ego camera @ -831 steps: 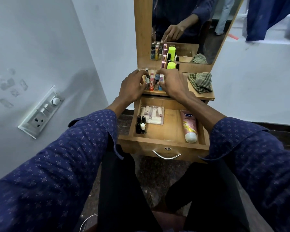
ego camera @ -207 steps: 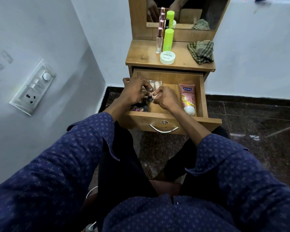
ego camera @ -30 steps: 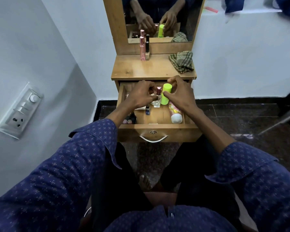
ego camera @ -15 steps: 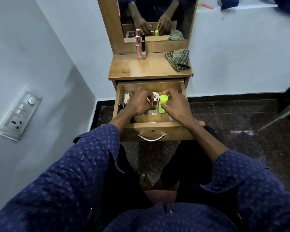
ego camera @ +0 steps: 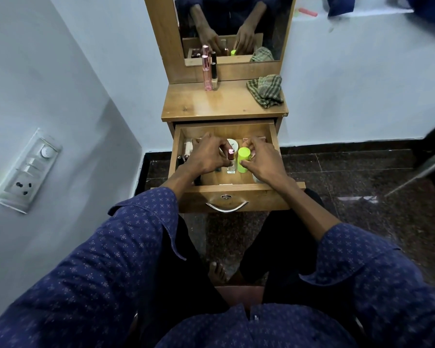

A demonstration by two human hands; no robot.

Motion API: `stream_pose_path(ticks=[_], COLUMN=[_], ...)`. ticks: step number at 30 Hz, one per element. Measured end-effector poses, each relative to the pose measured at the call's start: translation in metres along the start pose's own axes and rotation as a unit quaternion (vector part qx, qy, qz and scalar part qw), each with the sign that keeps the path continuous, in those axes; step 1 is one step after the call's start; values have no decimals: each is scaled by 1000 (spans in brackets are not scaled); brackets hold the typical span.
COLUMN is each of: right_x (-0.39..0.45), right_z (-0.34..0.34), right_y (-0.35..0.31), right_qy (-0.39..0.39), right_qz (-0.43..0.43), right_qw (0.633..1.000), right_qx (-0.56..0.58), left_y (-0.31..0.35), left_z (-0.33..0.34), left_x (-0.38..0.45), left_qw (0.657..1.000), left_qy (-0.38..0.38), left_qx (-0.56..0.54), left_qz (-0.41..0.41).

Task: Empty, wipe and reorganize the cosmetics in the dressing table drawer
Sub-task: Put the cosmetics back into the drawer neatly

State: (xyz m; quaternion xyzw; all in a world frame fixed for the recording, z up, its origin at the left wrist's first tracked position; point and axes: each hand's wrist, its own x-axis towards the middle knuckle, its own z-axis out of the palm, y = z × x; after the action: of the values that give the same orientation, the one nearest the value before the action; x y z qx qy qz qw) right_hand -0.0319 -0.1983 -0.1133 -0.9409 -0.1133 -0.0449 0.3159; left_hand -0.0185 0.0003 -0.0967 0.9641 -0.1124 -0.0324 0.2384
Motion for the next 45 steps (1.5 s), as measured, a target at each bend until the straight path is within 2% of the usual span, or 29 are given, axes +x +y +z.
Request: stream_pose_path(ticks=[7,12,17,24,33,45], right_x=[4,41,92,163,221,248], right_z=[-11,-30,-50,-52,-29,-6], right_y=[-7,-32,-60,-72,-61,-58], right_qy=[77,92,89,90,43,34], right_qz=[-14,-29,-80,-90,-51,-70], right_qw=[996,995,993,991,998,996], right_qx=[-32,-16,-17,-32,-8,38], left_y=[1,-5,-15,-36,-53,-69], left_z=[-18,-58,-88,-106,-104,-96], left_x=[4,12,39,90,143,178], left_qw=[997,990,989,977,971,965], left_qy=[9,17,100,187,187,195], left_qx=[-75,-137,-105,-95,-148,-173], left_qz=[27,19,-14,-37,-29,-13])
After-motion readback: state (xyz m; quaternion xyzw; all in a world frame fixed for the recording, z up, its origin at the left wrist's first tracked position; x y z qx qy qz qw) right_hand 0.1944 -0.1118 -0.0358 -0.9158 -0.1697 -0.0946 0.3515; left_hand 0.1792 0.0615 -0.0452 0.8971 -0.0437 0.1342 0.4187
